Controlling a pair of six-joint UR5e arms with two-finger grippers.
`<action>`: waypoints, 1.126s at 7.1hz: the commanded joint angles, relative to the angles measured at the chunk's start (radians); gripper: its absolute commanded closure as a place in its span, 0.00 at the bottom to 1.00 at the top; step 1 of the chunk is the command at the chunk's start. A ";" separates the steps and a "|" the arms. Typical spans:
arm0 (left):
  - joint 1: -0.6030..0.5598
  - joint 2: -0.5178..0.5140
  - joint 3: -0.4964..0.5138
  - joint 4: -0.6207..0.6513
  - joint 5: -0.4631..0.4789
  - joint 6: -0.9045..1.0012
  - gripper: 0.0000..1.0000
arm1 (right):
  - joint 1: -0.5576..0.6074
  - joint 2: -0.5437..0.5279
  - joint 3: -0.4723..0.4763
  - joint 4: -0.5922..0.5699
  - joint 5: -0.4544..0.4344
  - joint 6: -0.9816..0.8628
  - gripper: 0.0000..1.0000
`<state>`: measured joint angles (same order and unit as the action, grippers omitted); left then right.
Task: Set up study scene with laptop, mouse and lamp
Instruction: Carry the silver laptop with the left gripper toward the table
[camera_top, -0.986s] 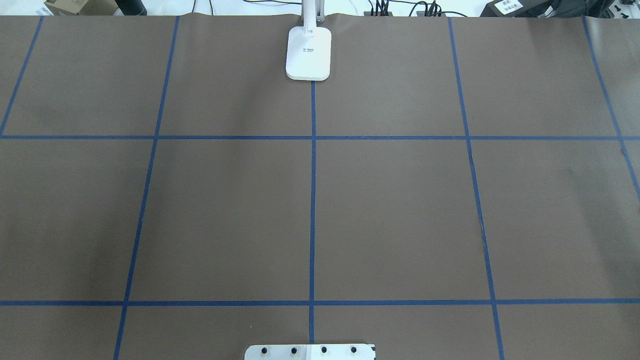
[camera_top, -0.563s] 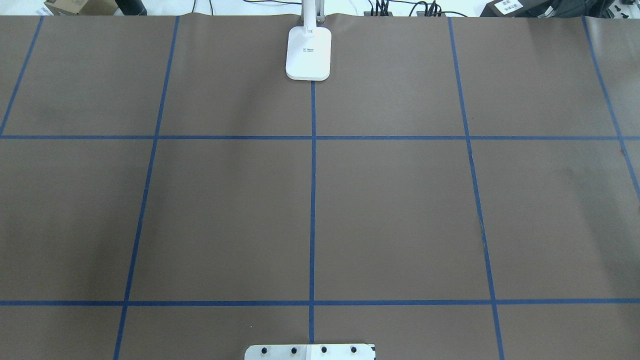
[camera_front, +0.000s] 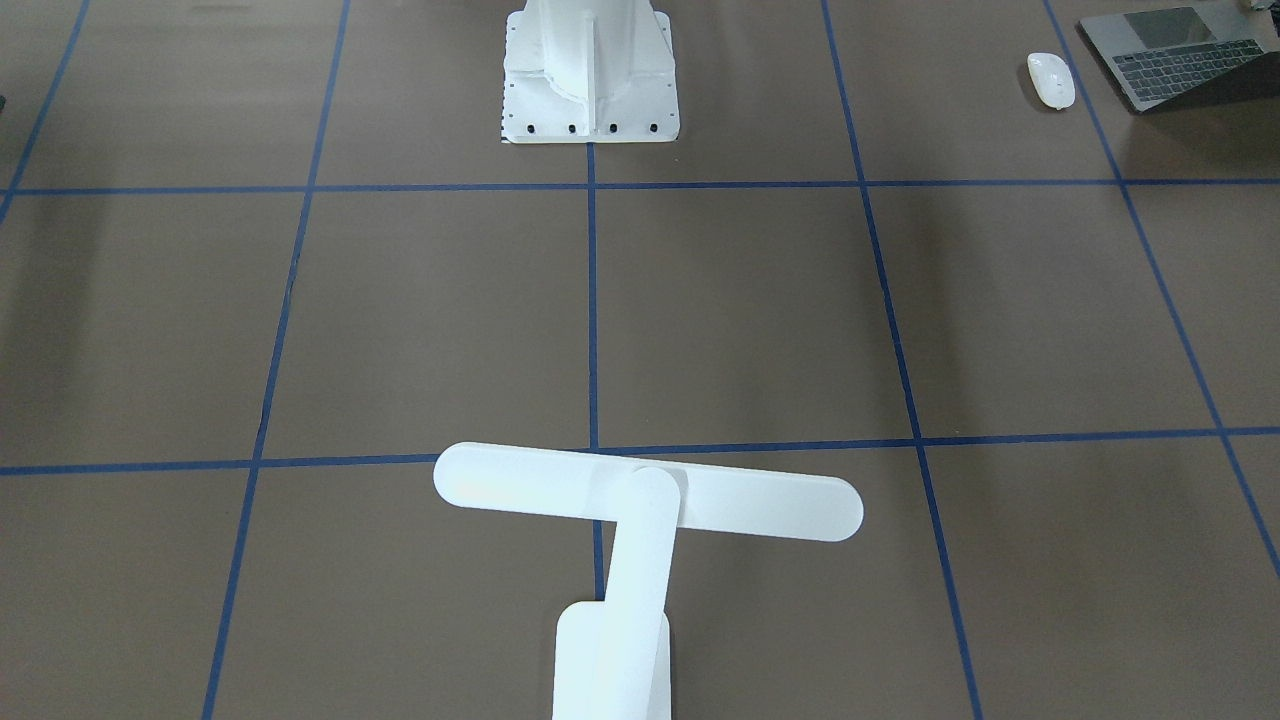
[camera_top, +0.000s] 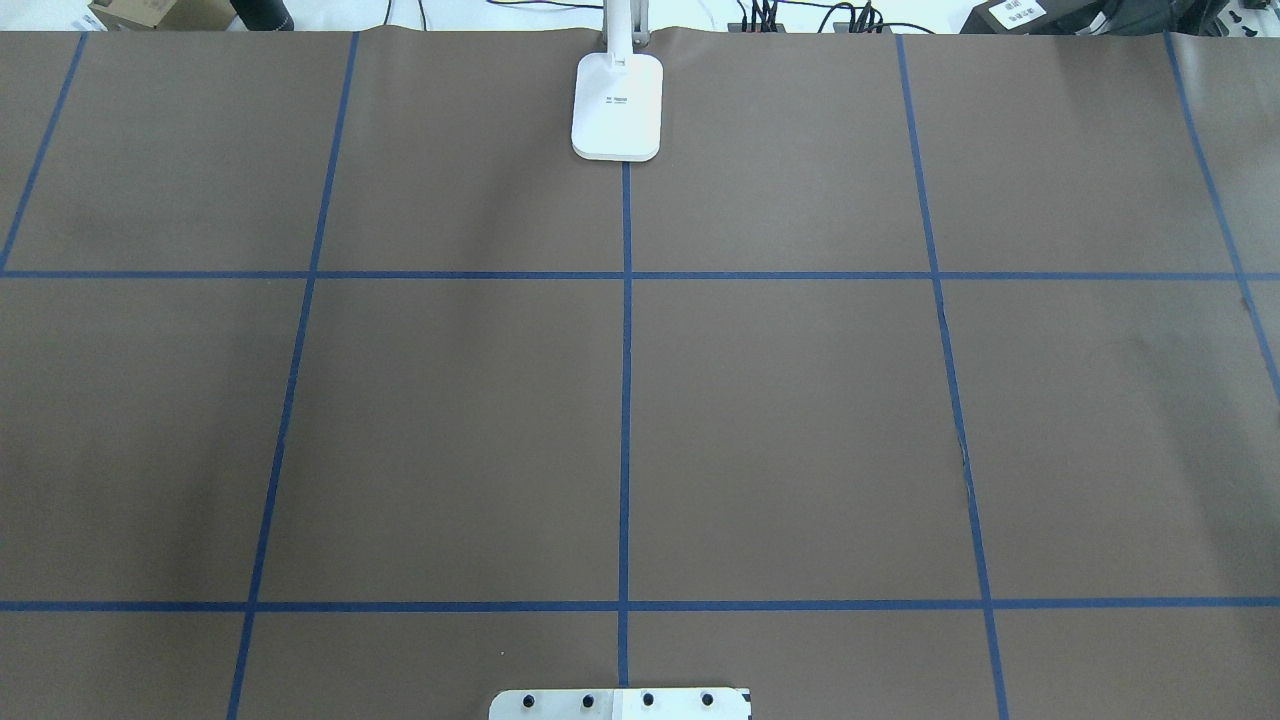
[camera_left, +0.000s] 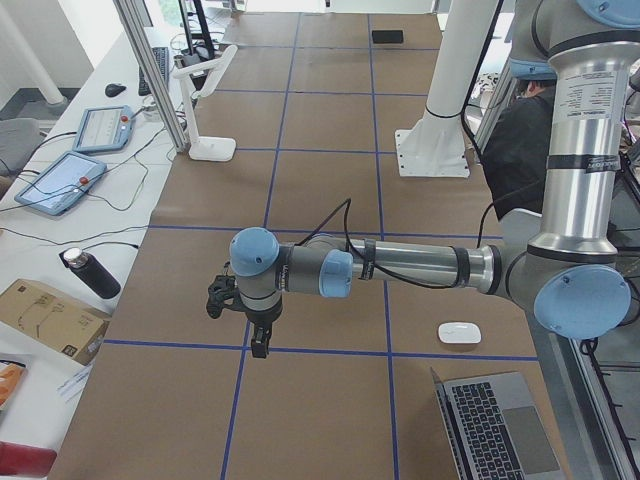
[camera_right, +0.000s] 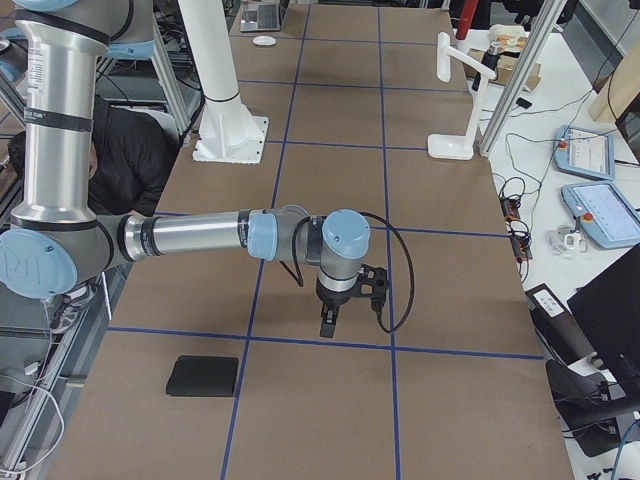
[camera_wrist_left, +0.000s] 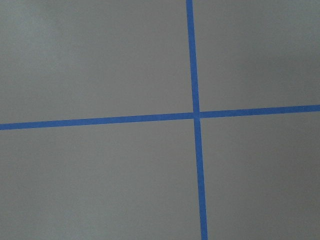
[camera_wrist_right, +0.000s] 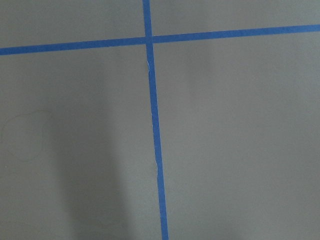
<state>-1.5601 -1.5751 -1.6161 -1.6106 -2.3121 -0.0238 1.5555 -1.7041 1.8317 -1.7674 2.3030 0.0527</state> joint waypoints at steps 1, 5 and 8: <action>0.005 0.001 0.019 -0.005 -0.003 0.001 0.00 | 0.000 0.007 0.007 0.000 0.001 -0.001 0.01; 0.003 0.009 0.048 -0.049 -0.027 -0.087 0.00 | -0.002 0.106 -0.003 -0.004 0.006 0.001 0.01; -0.011 0.053 0.038 -0.051 -0.017 -0.328 0.00 | -0.003 0.093 -0.047 0.000 0.013 -0.007 0.01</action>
<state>-1.5653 -1.5404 -1.5654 -1.6640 -2.3357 -0.2600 1.5530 -1.6091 1.8108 -1.7680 2.3154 0.0505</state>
